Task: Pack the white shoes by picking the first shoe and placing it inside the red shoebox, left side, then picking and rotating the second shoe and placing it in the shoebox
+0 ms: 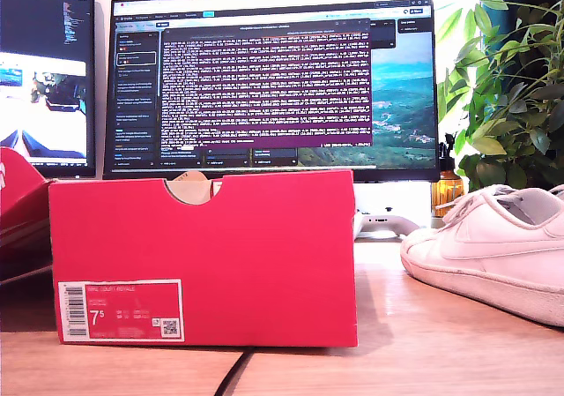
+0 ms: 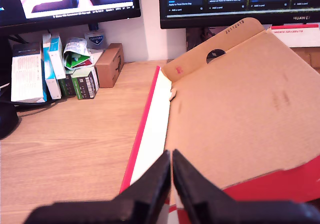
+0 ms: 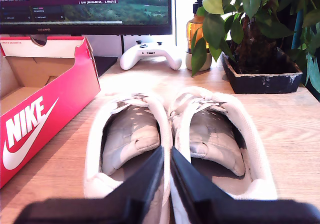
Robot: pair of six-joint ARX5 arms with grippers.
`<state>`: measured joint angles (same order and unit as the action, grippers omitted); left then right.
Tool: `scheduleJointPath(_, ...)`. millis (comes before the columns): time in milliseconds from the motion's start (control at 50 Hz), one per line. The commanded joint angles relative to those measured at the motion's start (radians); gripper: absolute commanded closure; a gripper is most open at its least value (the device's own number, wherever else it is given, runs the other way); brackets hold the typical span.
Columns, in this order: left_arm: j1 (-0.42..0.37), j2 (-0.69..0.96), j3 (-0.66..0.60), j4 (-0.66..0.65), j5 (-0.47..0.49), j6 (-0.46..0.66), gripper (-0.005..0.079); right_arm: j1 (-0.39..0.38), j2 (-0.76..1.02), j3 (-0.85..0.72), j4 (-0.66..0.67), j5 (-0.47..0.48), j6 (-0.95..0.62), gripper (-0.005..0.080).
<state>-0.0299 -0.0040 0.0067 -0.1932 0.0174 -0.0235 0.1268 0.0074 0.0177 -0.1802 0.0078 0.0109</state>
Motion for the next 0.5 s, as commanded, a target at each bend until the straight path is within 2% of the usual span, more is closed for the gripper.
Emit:
scheduleJointPath(0, 0.004, -0.008, -0.030, -0.016, 0.001, -0.003, 0.0761, 0.003, -0.006, -0.009, 0.010, 0.001, 0.008, 0.0763)
scheduleJointPath(220, 0.003, -0.008, -0.030, -0.016, 0.013, -0.005, 0.0761, 0.004, -0.006, -0.009, 0.011, -0.001, 0.010, 0.0763)
scheduleJointPath(320, 0.003, -0.008, -0.030, -0.016, 0.055, -0.093, 0.0761, 0.004, -0.006, -0.009, 0.011, -0.007, 0.036, 0.0763)
scheduleJointPath(400, 0.003, -0.008, -0.030, 0.003, 0.060, -0.122, 0.0761, 0.004, -0.006, -0.009, 0.018, -0.045, 0.114, 0.0763)
scheduleJointPath(480, 0.003, -0.008, -0.030, 0.044, 0.092, -0.187, 0.0761, 0.004, -0.006, -0.009, 0.066, -0.106, 0.268, 0.0763)
